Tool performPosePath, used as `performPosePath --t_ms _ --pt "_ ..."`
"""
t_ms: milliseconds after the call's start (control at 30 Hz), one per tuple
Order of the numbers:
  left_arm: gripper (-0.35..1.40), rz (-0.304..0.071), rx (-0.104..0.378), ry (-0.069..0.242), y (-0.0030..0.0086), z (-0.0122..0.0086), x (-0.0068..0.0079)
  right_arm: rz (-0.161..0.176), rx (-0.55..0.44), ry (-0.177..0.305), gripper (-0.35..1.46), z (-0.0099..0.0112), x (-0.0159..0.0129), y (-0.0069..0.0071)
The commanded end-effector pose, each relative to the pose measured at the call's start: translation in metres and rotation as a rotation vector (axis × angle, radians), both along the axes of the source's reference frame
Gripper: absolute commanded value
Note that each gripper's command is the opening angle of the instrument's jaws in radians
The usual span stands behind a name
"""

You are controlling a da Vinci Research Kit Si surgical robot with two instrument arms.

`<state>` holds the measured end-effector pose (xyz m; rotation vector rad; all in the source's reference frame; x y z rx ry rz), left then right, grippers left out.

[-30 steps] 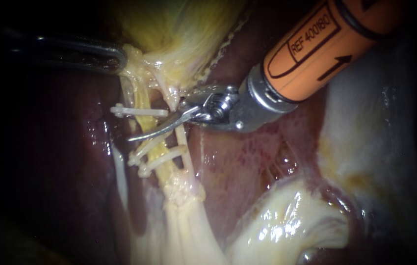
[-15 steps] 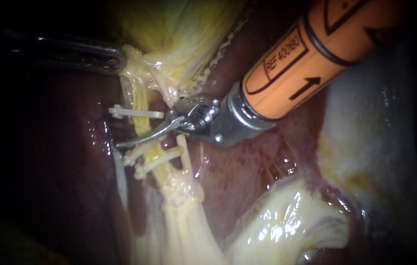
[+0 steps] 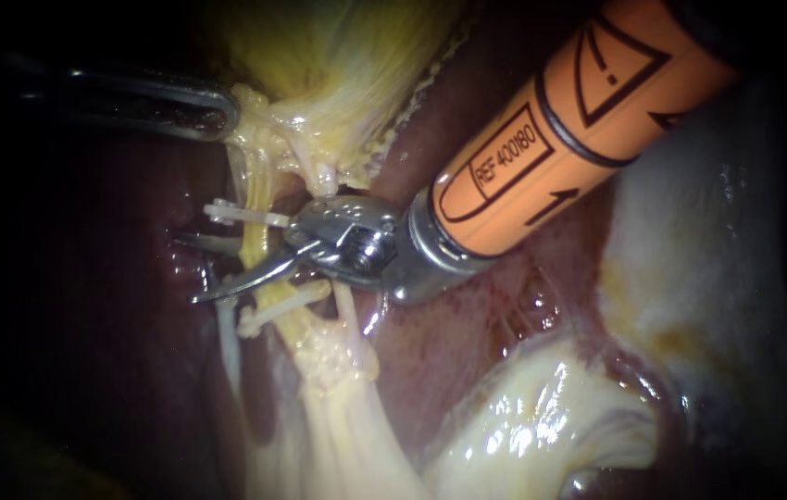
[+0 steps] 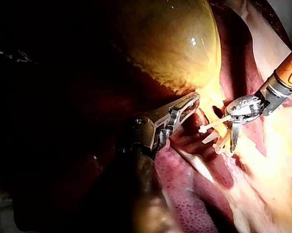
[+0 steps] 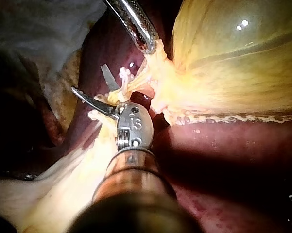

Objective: Go to the cutting position left tube

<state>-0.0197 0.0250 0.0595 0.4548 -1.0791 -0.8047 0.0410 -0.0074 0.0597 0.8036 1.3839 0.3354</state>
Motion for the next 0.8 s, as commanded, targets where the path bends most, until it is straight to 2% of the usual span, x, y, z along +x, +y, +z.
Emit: performPosePath --t_ms 33,300,800 --pt "-0.35 0.001 0.000 0.000 0.0000 0.0000 0.0000 0.002 -0.007 0.002 1.31 -0.0007 -0.0001 0.0002" --pt "-0.35 0.001 0.000 -0.001 0.0000 -0.0001 0.0001 0.002 -0.030 0.019 1.31 -0.0039 -0.0003 0.0012" --pt "-0.35 -0.001 0.005 -0.001 0.0000 0.0000 0.0001 0.003 -0.029 0.019 1.31 -0.0037 -0.0006 0.0013"
